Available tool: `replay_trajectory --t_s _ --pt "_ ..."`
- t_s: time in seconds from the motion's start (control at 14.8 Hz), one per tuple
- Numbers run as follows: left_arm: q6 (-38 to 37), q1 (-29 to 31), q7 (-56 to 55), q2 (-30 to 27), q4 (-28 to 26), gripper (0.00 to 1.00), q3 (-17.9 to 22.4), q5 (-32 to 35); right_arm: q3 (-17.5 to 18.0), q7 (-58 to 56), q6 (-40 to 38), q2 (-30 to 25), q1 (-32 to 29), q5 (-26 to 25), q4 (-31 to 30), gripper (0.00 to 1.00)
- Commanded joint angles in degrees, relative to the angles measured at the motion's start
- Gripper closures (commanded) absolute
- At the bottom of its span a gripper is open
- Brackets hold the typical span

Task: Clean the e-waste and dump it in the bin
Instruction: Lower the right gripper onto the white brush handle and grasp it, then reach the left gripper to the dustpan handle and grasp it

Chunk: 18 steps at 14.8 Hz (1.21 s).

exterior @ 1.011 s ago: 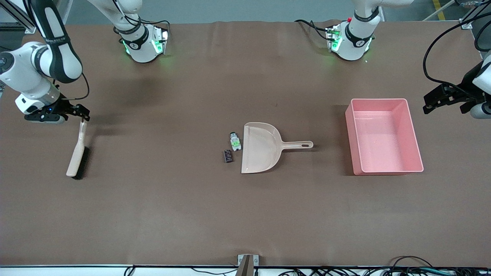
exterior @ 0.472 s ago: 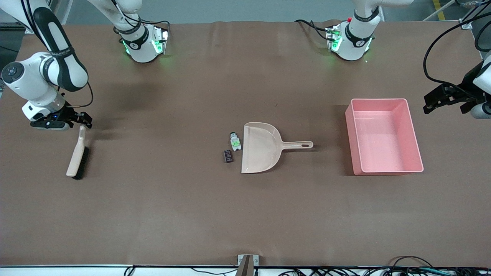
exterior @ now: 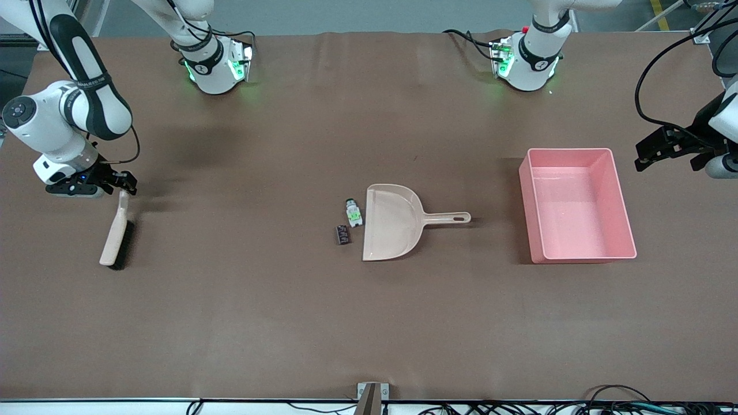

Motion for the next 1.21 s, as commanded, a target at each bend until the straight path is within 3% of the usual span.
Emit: replay_trajectory --t_s 0.0,0.13,0.2,0.27,0.34,0.61,0.81,1.01,1.15 --pt "-0.7 0.0 0.6 -0.1 0.6 0.0 0.0 -0.2 0.6 -0.1 0.5 0.5 -0.9 0.4 0.3 0.29" --pt "-0.7 -0.1 0.6 -0.1 0.5 0.0 0.0 -0.2 0.6 0.0 0.5 0.5 -0.9 0.4 0.3 0.29" --pt "-0.8 -0.1 0.5 -0.1 0.5 0.0 -0.1 -0.3 0.7 0.1 0.4 0.5 -1.0 0.4 0.3 0.23" --pt "-0.9 -0.4 0.5 0.0 0.4 0.0 -0.1 -0.4 0.7 0.5 0.0 0.4 -0.9 0.5 0.5 0.04" --pt "-0.9 -0.7 0.4 0.1 0.4 0.0 -0.1 -0.5 0.7 0.6 0.0 0.4 -0.9 0.5 0.5 0.0" --pt "-5.7 -1.4 -10.2 0.3 0.5 0.0 -2.3 -2.4 0.8 0.9 -3.7 -1.0 -0.5 0.5 1.6 0.0" --pt "-7.3 -1.6 -27.0 1.9 -0.6 0.0 -7.6 -2.3 1.0 1.9 -16.6 -5.5 -0.1 0.5 7.2 0.0" --pt "-7.3 -1.6 -39.3 6.8 -1.7 0.0 -12.7 -2.9 1.1 7.1 -32.4 -6.0 3.4 0.5 18.5 0.0" --pt "-5.4 -1.6 -49.4 11.3 -1.2 0.0 -13.5 -7.8 1.1 9.7 -41.3 -7.5 5.6 0.5 24.8 0.0"
